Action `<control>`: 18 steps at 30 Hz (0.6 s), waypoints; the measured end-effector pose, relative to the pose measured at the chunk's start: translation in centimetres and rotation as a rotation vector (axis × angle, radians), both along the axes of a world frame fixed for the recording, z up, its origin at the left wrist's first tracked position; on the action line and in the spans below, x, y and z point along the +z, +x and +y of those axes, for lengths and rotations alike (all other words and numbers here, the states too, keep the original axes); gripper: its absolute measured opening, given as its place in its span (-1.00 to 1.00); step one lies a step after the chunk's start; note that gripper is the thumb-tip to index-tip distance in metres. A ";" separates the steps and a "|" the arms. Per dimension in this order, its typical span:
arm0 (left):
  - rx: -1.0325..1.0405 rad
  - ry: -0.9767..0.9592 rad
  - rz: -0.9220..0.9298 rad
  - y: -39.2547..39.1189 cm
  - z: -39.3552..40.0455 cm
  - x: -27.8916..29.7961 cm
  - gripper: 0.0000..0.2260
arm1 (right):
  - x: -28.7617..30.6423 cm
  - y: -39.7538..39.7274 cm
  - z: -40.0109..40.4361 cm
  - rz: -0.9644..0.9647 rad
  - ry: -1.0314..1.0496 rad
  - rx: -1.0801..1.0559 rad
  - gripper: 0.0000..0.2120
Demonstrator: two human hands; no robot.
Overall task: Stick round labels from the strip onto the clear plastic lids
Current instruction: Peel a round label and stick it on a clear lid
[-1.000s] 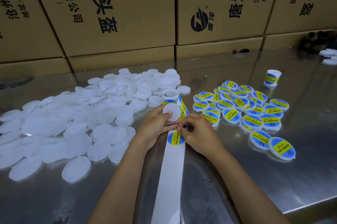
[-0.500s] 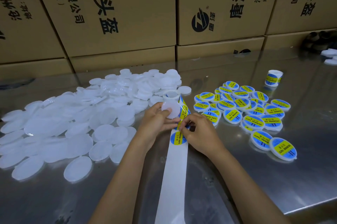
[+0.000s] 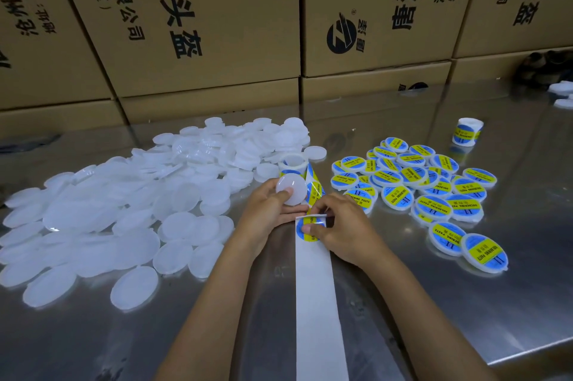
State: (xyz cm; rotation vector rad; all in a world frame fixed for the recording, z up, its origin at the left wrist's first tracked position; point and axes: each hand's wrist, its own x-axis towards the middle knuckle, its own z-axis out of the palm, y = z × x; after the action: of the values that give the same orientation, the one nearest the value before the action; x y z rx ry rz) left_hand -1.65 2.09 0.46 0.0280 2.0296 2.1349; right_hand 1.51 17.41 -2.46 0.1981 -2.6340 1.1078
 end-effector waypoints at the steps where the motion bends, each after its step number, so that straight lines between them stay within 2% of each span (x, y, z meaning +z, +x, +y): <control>1: 0.005 -0.011 0.011 0.0 0.1 0.0 -0.78 | 0.0 -0.1 0.0 -0.001 -0.010 -0.009 -0.79; 3: 0.015 -0.025 0.031 -0.1 0.1 -0.1 -0.83 | 0.0 -0.2 0.0 0.016 -0.024 -0.019 -0.81; 11: 0.014 -0.146 0.105 -0.3 0.2 -0.2 -0.77 | 0.5 0.0 0.3 0.144 -0.087 -0.022 -0.85; 15: 0.021 -0.169 0.108 -0.3 0.3 -0.3 -0.79 | 0.4 0.1 0.4 0.182 -0.162 -0.051 -0.98; 18: 0.024 -0.214 0.138 -0.4 0.4 -0.5 -0.80 | 0.3 0.2 0.3 0.203 -0.176 -0.060 -0.91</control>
State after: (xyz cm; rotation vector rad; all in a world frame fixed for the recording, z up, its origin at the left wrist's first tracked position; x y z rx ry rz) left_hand -2.07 2.50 -0.05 0.1240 2.3370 1.9669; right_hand 1.71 17.72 -2.14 0.1830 -2.3369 1.2223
